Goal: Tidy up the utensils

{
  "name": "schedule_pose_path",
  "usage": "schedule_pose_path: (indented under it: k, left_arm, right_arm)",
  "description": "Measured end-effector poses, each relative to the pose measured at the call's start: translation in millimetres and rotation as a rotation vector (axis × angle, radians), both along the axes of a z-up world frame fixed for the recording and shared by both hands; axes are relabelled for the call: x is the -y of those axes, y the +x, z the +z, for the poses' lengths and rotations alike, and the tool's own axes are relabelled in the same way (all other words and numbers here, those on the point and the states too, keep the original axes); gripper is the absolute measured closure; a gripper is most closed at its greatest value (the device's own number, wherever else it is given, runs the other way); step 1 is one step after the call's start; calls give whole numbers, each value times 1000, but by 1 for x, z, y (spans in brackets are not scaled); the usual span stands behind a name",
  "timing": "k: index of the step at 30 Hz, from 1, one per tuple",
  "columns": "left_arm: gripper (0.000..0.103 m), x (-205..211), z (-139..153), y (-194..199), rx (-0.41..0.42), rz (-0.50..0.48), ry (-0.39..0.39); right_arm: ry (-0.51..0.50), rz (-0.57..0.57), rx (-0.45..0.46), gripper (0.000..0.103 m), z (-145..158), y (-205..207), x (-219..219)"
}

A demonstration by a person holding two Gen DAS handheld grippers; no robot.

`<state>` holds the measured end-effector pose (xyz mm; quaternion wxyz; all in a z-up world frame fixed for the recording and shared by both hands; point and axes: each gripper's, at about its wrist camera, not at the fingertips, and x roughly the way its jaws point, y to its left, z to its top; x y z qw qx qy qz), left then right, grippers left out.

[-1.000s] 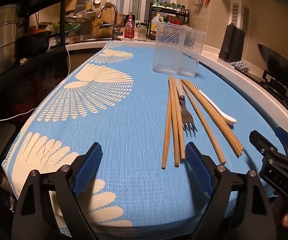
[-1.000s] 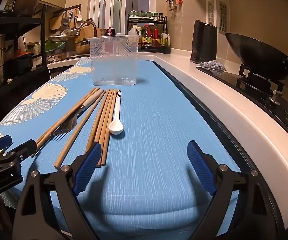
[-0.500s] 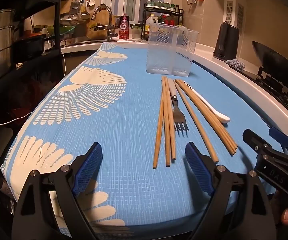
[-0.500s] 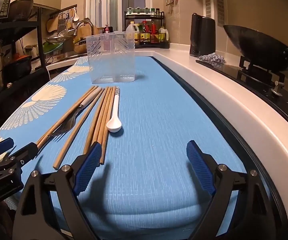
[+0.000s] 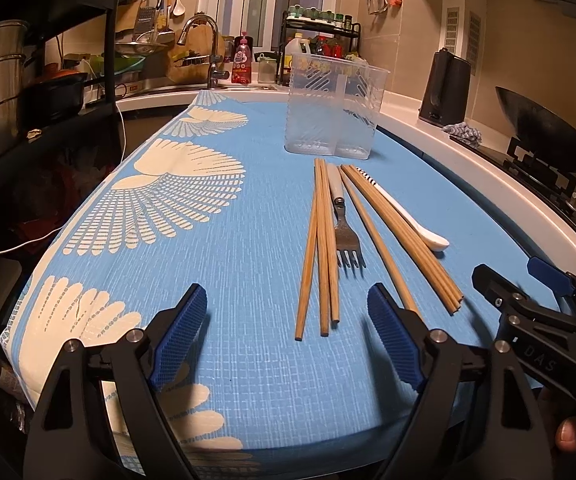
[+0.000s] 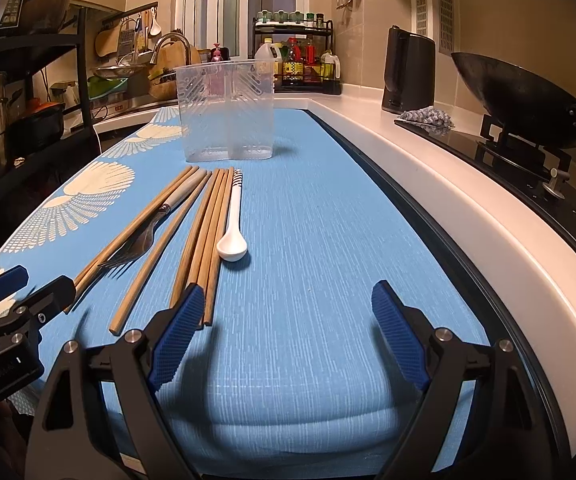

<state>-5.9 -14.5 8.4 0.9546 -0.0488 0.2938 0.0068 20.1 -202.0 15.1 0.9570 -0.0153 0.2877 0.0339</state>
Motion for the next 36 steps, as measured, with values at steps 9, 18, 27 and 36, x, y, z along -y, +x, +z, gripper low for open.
schedule_pose_path:
  k: [9, 18, 27, 36]
  left_arm:
    - [24, 2, 1, -1, 11, -21, -9]
    - [26, 3, 2, -2, 23, -32, -16]
    - [28, 4, 3, -3, 27, -38, -19]
    - [28, 4, 3, -2, 29, -40, -16]
  right_arm:
    - [-5, 10, 15, 24, 2, -3, -1]
    - [-8, 21, 14, 28, 3, -4, -3]
    - [-7, 27, 12, 29, 3, -4, -4]
    - [-9, 29, 19, 29, 3, -5, -7]
